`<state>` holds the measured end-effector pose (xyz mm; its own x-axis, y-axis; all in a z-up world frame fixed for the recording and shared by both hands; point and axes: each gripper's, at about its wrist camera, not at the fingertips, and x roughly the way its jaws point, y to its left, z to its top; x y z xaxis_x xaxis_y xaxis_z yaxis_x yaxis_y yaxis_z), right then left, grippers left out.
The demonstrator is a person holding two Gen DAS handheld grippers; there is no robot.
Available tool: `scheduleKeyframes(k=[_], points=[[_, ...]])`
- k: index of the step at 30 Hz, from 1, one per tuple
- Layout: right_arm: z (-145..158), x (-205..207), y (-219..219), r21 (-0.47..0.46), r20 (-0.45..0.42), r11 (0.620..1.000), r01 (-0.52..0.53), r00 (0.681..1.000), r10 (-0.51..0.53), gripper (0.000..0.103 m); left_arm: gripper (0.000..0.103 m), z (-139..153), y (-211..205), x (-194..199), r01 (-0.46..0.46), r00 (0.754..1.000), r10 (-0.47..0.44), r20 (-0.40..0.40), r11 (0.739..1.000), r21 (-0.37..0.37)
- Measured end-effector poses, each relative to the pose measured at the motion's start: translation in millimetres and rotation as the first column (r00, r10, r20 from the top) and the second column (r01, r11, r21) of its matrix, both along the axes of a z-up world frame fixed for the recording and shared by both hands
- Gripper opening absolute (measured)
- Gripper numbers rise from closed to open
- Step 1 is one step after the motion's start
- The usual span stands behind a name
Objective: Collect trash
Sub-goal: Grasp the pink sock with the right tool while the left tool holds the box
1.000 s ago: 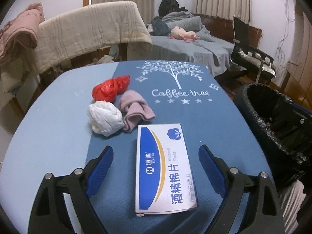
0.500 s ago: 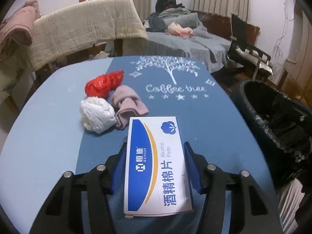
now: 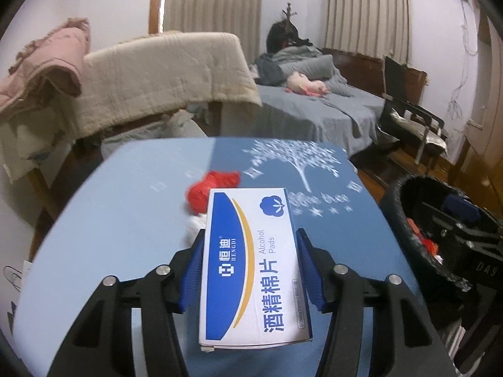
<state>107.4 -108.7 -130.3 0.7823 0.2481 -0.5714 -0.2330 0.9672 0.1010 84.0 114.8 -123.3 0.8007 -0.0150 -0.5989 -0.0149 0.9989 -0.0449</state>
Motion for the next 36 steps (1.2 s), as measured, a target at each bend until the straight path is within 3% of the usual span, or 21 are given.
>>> scheduleKeyframes(k=[10,23,32,36], points=[[-0.9,31.3,66.0,0.000,-0.008,0.994,-0.108,0.994,0.108,0.097,0.055,0.1,56.0,9.9,-0.122,0.993,0.122,0.011,0.993,0.009],[-45.0,76.9,132.3,-0.049,-0.111,0.983,-0.176,0.979,0.169,0.096,0.055,-21.4,98.3,29.5,-0.196,0.980,0.196,-0.024,0.981,0.017],[-63.9,92.9,150.6,-0.057,-0.200,0.973,-0.222,0.958,0.207,0.072,0.055,-30.8,103.2,39.0,-0.199,0.979,0.200,-0.042,0.980,0.019],[-68.2,95.6,155.0,-0.022,-0.235,0.962,-0.272,0.937,0.259,0.049,0.055,-31.9,103.6,40.6,-0.197,0.979,0.197,-0.044,0.980,0.018]])
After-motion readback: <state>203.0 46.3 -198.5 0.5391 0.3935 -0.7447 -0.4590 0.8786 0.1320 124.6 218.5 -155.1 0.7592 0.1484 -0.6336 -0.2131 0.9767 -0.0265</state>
